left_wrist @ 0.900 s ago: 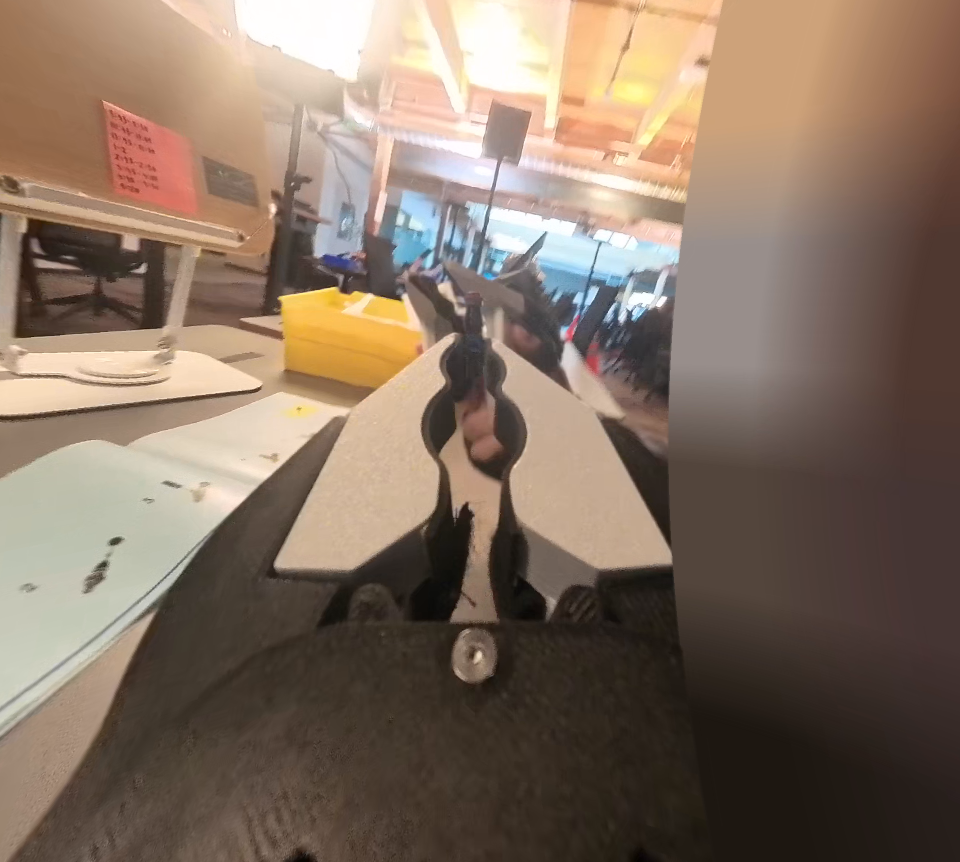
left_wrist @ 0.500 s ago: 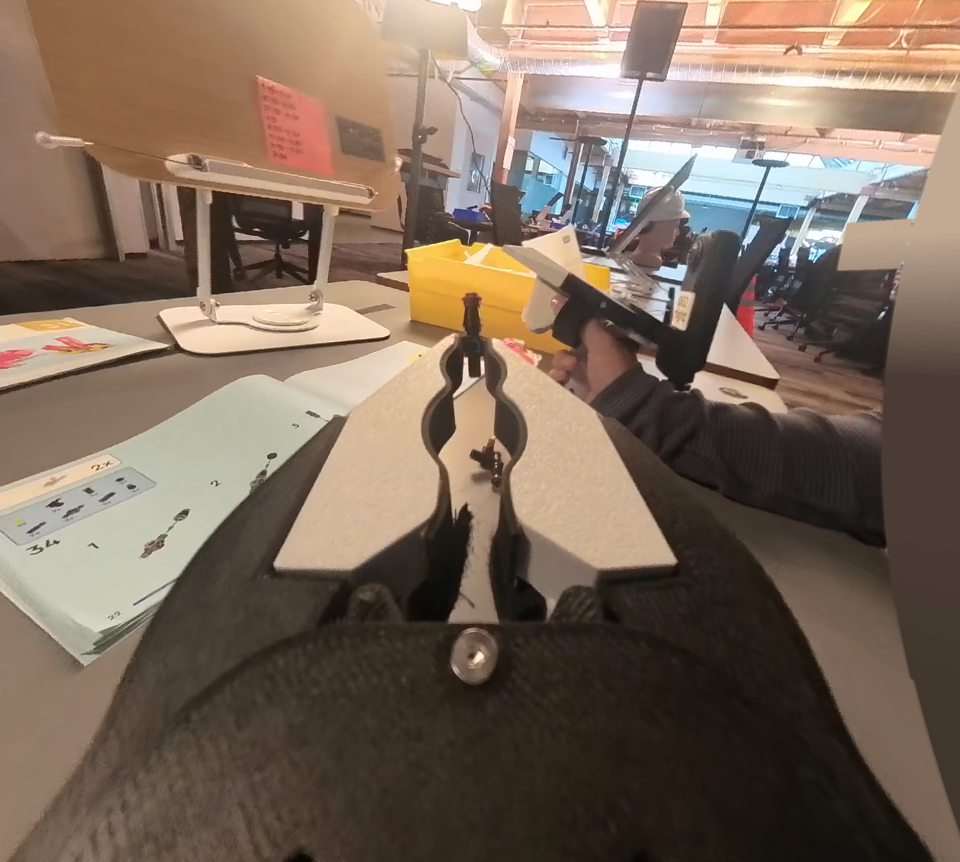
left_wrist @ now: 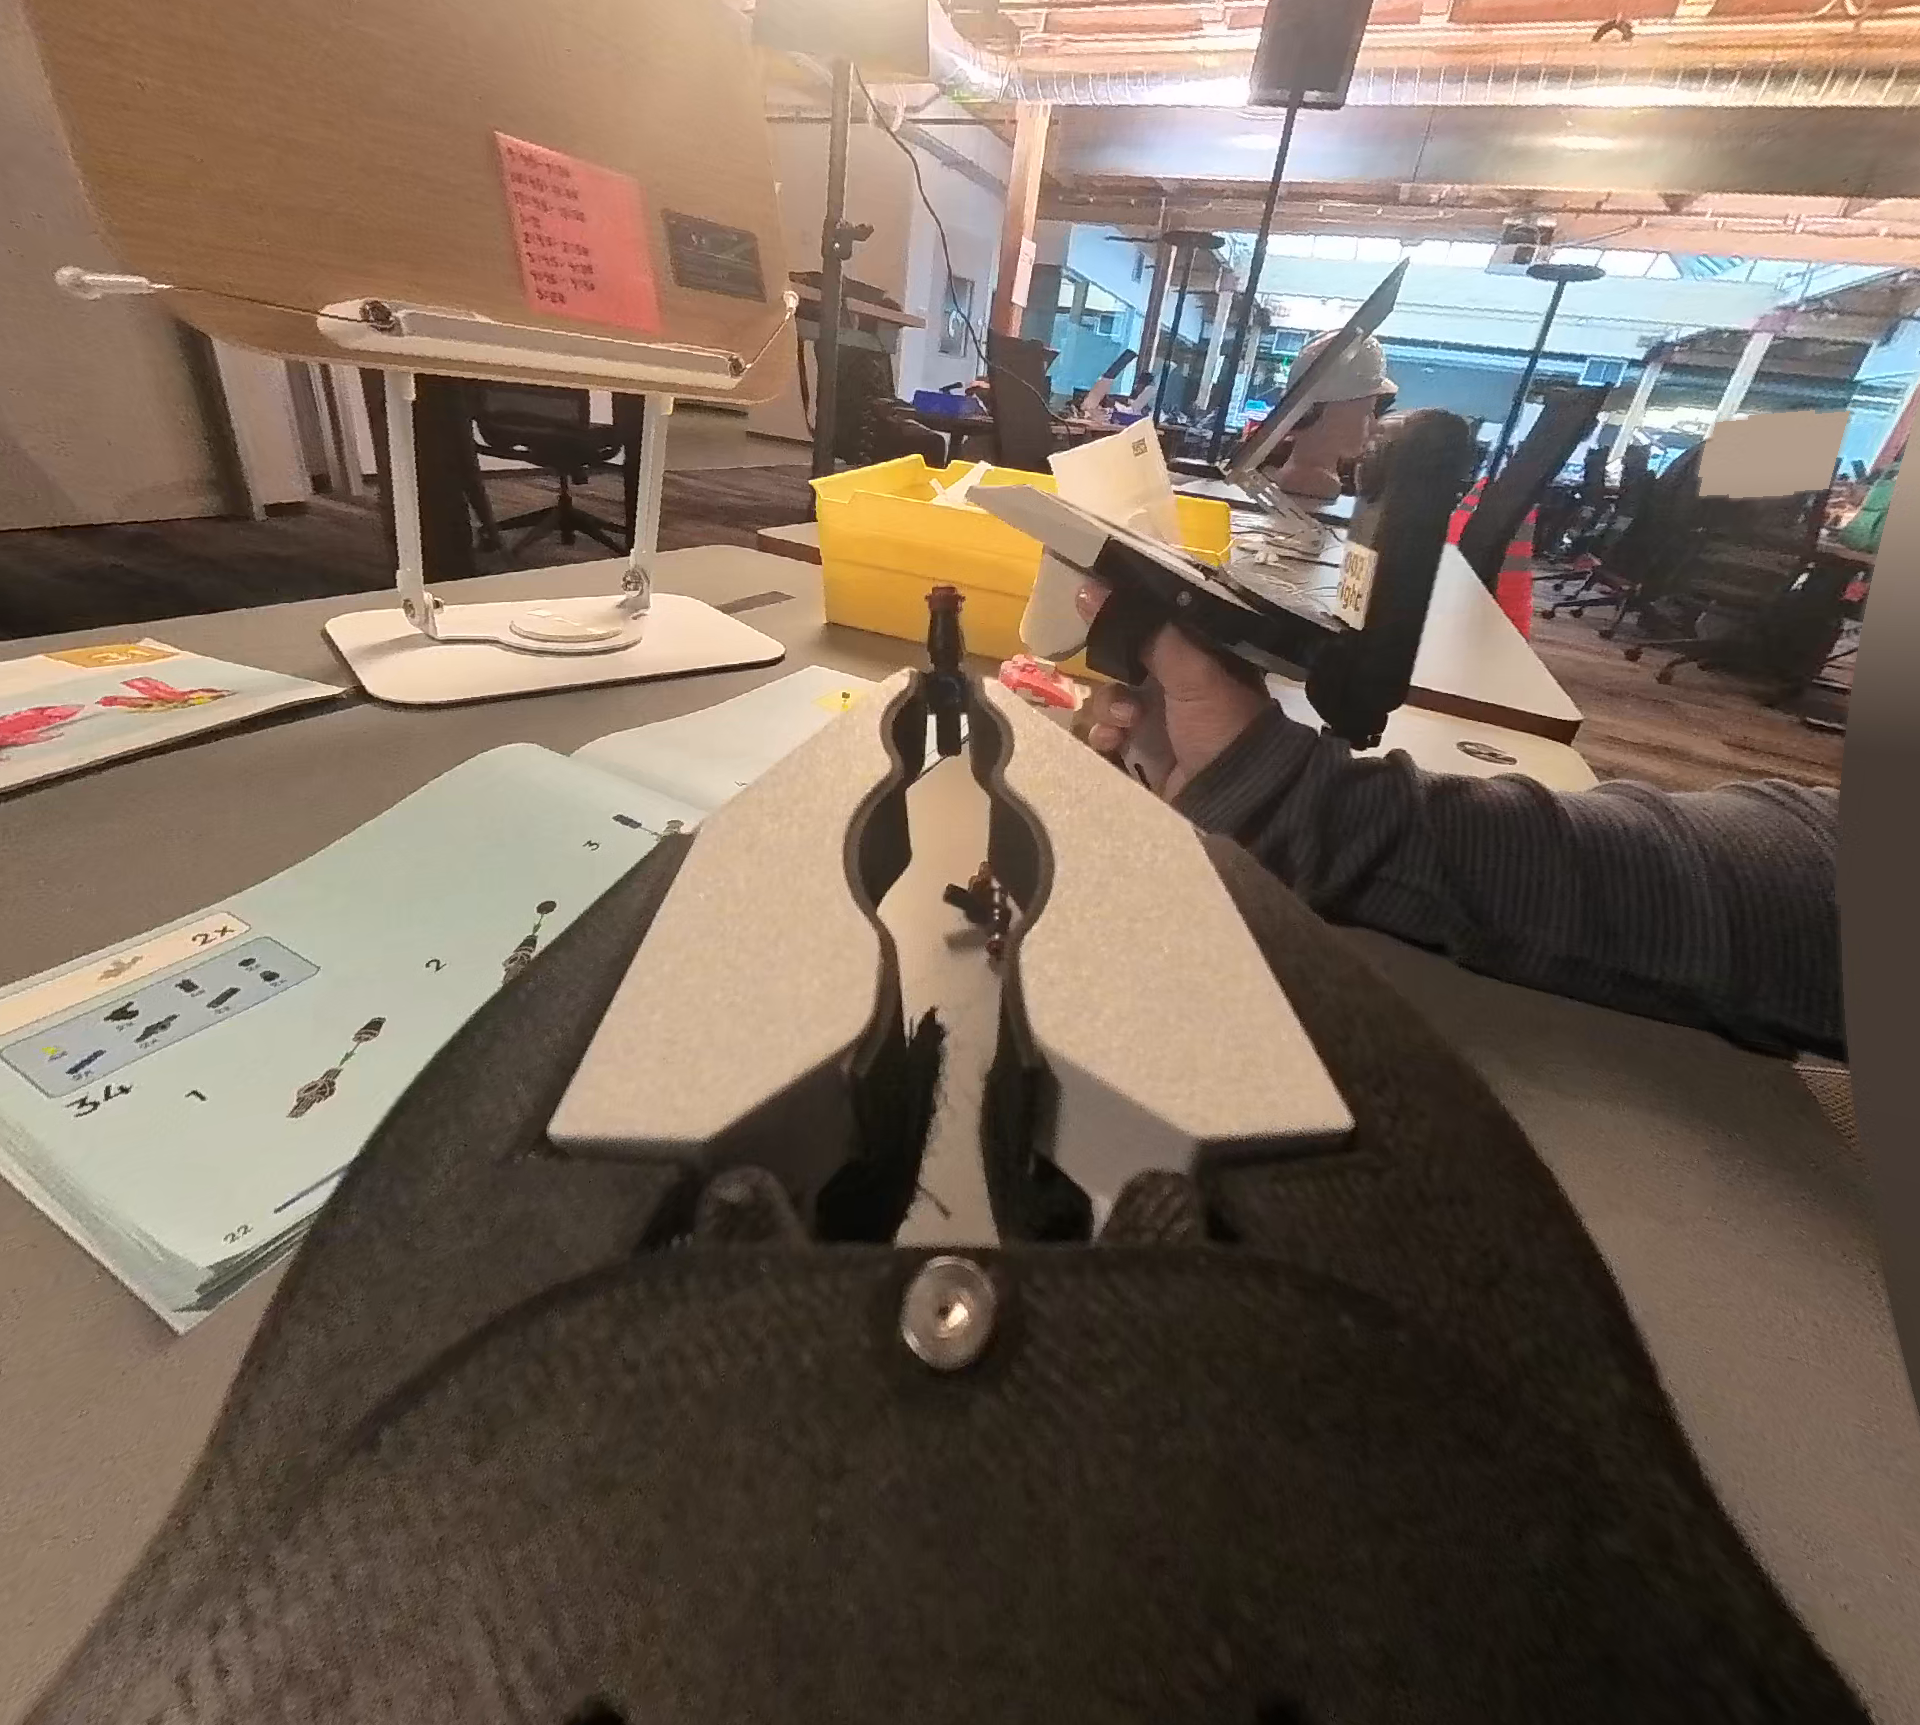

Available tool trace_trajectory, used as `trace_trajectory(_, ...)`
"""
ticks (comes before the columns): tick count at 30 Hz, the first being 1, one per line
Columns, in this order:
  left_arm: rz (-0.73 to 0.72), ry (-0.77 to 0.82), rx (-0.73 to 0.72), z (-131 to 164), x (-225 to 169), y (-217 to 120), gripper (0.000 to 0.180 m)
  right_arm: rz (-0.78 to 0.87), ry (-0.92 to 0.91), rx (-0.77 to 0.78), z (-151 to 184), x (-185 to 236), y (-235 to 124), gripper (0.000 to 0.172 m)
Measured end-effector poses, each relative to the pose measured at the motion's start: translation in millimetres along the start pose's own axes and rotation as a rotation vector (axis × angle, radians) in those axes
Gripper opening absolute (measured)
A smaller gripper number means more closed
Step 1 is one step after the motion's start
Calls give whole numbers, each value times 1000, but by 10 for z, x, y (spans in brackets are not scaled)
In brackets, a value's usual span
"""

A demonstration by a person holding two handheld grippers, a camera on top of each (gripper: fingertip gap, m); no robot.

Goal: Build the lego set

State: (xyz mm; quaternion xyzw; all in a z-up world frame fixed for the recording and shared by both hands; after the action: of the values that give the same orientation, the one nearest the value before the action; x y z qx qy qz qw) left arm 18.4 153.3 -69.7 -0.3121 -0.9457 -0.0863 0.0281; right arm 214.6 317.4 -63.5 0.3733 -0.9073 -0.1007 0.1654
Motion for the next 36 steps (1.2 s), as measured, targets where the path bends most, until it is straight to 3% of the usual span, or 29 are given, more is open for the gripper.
trace_trajectory(36, 77, 3, -41, -37, -95, 23, 6, -37, -2, 46, 59, 37, 48, 0)
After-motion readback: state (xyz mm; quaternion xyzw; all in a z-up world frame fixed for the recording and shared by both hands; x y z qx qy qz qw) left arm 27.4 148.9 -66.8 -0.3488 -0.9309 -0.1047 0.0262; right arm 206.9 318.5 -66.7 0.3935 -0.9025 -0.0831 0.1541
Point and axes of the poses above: each gripper's, where its closed fingertips meet, y out along the fingers, z out of its underside, x = y × z across the jaws, the point moved 6 cm from there along -y, back along the fingers, and after that the axes turned 13 degrees about y, right-handed, at the moved point
